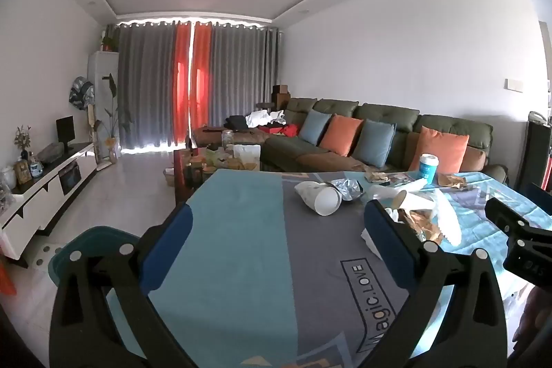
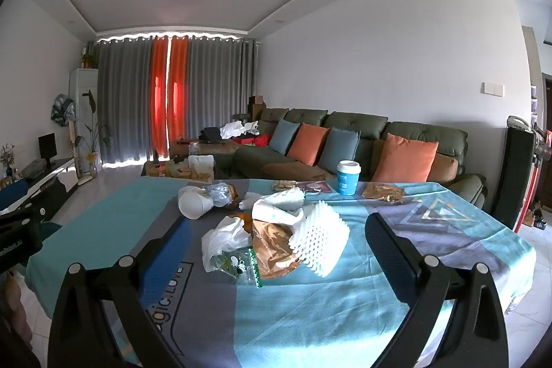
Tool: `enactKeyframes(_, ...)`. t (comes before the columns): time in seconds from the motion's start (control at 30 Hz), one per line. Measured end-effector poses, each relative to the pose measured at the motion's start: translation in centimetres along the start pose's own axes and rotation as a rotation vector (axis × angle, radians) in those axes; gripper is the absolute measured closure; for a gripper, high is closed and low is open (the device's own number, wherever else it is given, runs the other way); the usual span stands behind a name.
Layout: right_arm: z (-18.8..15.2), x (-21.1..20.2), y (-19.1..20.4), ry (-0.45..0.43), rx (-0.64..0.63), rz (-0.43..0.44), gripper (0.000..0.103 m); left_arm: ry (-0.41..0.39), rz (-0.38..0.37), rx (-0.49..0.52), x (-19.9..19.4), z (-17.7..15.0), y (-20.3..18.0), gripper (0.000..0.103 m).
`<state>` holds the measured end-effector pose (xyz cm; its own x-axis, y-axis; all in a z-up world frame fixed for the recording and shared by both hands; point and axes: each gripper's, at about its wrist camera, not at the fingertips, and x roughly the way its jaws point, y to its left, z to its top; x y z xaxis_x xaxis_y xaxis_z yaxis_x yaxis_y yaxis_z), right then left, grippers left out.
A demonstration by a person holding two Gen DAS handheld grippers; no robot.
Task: Collect trash
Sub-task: 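Move both tools toward the trash on the table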
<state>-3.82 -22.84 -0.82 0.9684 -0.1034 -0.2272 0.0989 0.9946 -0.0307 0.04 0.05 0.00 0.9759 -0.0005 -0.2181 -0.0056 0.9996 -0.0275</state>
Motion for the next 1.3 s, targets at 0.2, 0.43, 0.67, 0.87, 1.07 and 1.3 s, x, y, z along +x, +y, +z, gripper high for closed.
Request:
enactKeyframes(0.2,0.03,-0.06,-0.13,-0.005,0.005,-0.003,0.006,-0.003,-0.009,0.012,0.26,-0.01,0.04,0.005)
enactKeyframes(0.43,0.10,-0.10,-0.02,-0.005,0.000,-0.002,0.006,-0.003,-0.010,0.015,0.30,-0.47,0.80,0.005)
enactKeyframes(0.67,0.18,-0.04,-0.01,-0.005,-0.001,-0.001,0.006,-0.010,-0.010,0.017,0.41,-0.37,0.41,0.005)
enactKeyframes(0.87,0.22,0.02,-0.03,-0.007,0.000,-0.001,0.006,-0.010,-0.009,0.021,0.40,-0.29,0.40,0.005)
enactKeyframes(1.07,0.12,-0.01,0.16,-0.007,0.000,-0.001,0.006,-0.010,-0.008,0.022,0.46,-0.26,0.44,0.005)
enactKeyframes(1.3,0.41,0.14,-0.25,-0.007,0.002,-0.002,0.006,-0.011,-0.010,0.021,0.53,-0.26,0.49,0.005)
